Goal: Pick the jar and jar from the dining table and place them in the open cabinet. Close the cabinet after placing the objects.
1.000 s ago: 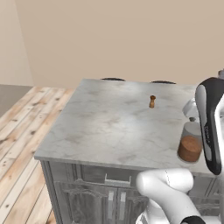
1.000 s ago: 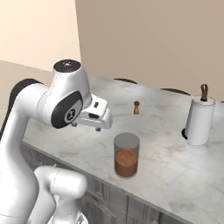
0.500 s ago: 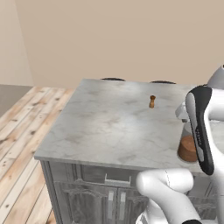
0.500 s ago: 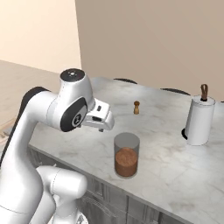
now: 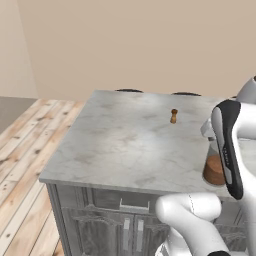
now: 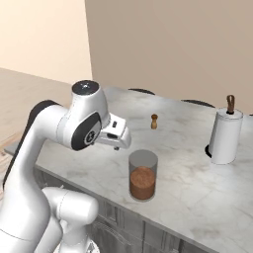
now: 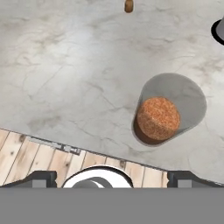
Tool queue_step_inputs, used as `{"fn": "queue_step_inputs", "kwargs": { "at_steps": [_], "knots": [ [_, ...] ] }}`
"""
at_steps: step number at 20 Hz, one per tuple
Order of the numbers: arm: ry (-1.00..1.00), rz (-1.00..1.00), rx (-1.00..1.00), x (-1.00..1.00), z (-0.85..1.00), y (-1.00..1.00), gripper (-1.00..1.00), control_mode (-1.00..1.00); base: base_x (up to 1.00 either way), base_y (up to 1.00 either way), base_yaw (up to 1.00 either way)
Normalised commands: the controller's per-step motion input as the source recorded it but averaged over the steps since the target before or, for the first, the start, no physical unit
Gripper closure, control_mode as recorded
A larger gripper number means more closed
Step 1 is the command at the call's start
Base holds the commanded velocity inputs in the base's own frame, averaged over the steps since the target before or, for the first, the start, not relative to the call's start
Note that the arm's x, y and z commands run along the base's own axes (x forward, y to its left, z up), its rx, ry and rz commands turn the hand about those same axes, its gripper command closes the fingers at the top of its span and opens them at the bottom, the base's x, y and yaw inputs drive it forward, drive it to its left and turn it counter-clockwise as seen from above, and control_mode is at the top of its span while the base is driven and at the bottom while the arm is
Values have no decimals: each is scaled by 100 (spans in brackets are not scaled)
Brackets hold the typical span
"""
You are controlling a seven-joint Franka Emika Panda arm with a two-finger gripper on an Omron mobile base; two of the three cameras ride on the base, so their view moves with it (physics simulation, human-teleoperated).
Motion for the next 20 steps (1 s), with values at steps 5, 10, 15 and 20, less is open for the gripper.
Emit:
{"fn": "queue_step_inputs", "kwargs": {
  "at_steps": [5,10,15,20],
  "knots": [
    [0,0,0,0,-9,-21,-100,-100,0,0,0],
    [0,0,0,0,-13,-24,-100,-100,0,0,0],
    [0,0,0,1,-27,-13,-100,-100,0,0,0],
    [0,0,0,6,-36,-1,-100,-100,0,0,0]
  ]
}}
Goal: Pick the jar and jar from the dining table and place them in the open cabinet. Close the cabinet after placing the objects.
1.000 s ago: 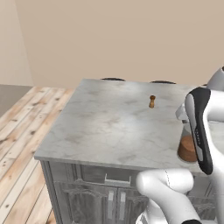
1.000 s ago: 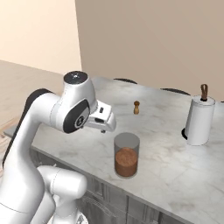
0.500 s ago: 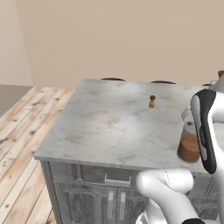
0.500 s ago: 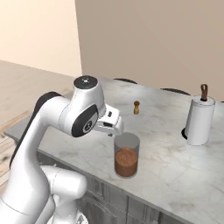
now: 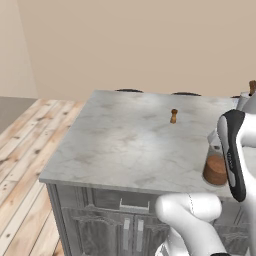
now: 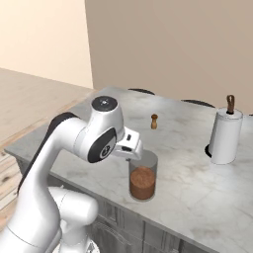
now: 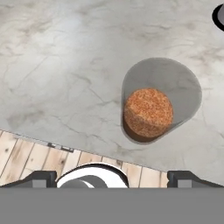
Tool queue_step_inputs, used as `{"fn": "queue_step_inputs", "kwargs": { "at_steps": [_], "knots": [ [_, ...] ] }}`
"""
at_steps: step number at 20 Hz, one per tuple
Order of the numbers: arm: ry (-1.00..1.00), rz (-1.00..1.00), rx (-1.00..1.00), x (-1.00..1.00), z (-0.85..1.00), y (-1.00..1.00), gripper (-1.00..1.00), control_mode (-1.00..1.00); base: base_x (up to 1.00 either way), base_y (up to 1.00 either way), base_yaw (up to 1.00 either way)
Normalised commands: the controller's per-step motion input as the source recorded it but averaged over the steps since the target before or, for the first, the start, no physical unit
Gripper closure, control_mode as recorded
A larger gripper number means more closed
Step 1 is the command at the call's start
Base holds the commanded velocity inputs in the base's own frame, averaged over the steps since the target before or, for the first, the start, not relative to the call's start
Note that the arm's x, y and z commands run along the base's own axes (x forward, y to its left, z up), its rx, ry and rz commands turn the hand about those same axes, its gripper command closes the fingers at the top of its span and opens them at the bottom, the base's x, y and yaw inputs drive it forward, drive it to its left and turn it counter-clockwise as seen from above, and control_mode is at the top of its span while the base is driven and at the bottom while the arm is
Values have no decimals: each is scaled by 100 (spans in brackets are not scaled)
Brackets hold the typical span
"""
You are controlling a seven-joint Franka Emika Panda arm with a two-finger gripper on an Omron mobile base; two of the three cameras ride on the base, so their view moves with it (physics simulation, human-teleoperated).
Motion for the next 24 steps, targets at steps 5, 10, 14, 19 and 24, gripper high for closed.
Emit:
{"fn": "queue_step_inputs", "kwargs": {
  "at_steps": [5,10,14,19,24],
  "knots": [
    [1,0,0,13,-36,0,-100,-100,0,0,0],
    [0,0,0,24,-23,0,-100,-100,0,0,0],
    [3,0,0,32,-1,0,-100,-100,0,0,0],
    [5,0,0,38,0,-2,-100,-100,0,0,0],
    [4,0,0,32,0,-4,-100,-100,0,0,0]
  ]
}}
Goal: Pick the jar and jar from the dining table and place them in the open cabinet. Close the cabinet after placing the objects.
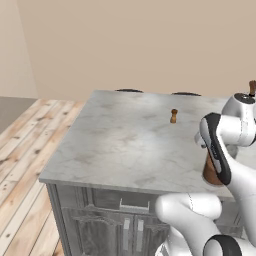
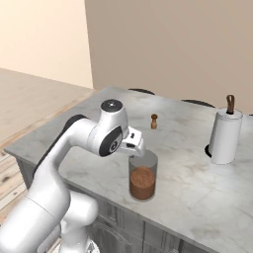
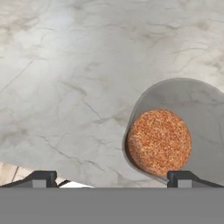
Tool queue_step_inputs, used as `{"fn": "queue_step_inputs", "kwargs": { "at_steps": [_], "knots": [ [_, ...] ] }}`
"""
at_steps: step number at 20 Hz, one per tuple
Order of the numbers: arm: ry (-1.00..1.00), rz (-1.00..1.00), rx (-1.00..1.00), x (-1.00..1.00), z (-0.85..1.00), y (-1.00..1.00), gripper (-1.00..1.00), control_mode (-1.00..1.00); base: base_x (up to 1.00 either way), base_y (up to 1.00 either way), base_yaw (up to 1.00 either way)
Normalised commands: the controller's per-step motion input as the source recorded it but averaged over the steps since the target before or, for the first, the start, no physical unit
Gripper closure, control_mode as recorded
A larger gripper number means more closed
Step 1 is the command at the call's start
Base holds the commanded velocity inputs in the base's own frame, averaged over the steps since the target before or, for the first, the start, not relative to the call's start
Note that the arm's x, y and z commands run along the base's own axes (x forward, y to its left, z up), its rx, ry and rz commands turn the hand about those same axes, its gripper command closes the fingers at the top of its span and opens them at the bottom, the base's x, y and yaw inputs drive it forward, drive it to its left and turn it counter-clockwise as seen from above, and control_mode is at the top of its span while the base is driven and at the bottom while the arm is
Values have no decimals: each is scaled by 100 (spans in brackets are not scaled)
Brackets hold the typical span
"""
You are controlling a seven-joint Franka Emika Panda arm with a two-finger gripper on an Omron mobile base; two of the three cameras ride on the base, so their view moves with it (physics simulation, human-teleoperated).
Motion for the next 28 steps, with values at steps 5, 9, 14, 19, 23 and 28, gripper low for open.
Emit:
{"fn": "queue_step_inputs", "kwargs": {
  "at_steps": [5,9,14,19,23,28],
  "knots": [
    [1,0,0,16,-6,-11,-100,-100,0,0,0],
    [0,0,0,9,-12,-15,-100,-100,0,0,0],
    [0,0,0,2,-25,-13,-100,-100,0,0,0],
    [0,0,0,9,-34,-4,-100,-100,0,0,0],
    [0,0,0,29,-28,-1,-100,-100,0,0,0],
    [0,0,0,40,-22,-1,-100,-100,0,0,0]
  ]
}}
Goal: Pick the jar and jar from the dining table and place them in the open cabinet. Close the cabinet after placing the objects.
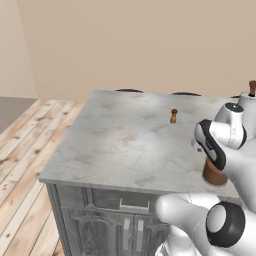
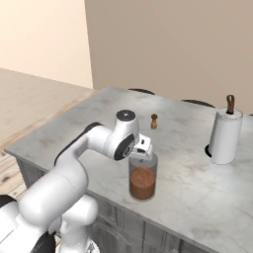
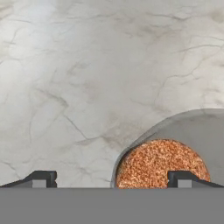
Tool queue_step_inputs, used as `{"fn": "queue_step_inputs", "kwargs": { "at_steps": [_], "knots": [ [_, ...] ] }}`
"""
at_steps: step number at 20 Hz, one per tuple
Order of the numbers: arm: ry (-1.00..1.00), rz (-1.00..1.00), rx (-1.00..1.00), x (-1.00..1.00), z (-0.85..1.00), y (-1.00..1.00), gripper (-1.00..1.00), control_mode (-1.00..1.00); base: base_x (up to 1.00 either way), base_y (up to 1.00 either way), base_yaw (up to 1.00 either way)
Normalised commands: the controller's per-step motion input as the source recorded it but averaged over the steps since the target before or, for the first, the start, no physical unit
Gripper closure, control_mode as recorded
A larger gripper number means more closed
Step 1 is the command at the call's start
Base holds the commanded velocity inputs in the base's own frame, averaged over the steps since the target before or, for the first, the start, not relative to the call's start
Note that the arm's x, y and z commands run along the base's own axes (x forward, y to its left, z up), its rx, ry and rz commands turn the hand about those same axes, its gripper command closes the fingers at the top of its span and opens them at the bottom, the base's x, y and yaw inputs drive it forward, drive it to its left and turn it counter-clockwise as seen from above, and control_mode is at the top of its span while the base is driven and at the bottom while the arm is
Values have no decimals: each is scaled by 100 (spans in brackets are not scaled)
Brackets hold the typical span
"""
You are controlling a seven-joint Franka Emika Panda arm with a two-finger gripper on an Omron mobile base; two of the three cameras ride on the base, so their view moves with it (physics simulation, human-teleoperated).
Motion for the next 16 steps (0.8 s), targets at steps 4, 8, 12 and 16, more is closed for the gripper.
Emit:
{"fn": "queue_step_inputs", "kwargs": {
  "at_steps": [4,8,12,16],
  "knots": [
    [0,0,0,38,-17,-4,-100,-100,0,0,0],
    [0,0,0,25,-19,-9,-100,-100,0,0,0],
    [0,0,0,18,-18,-19,-100,-100,0,0,0],
    [0,0,0,7,-15,-26,-100,-100,0,0,0]
  ]
}}
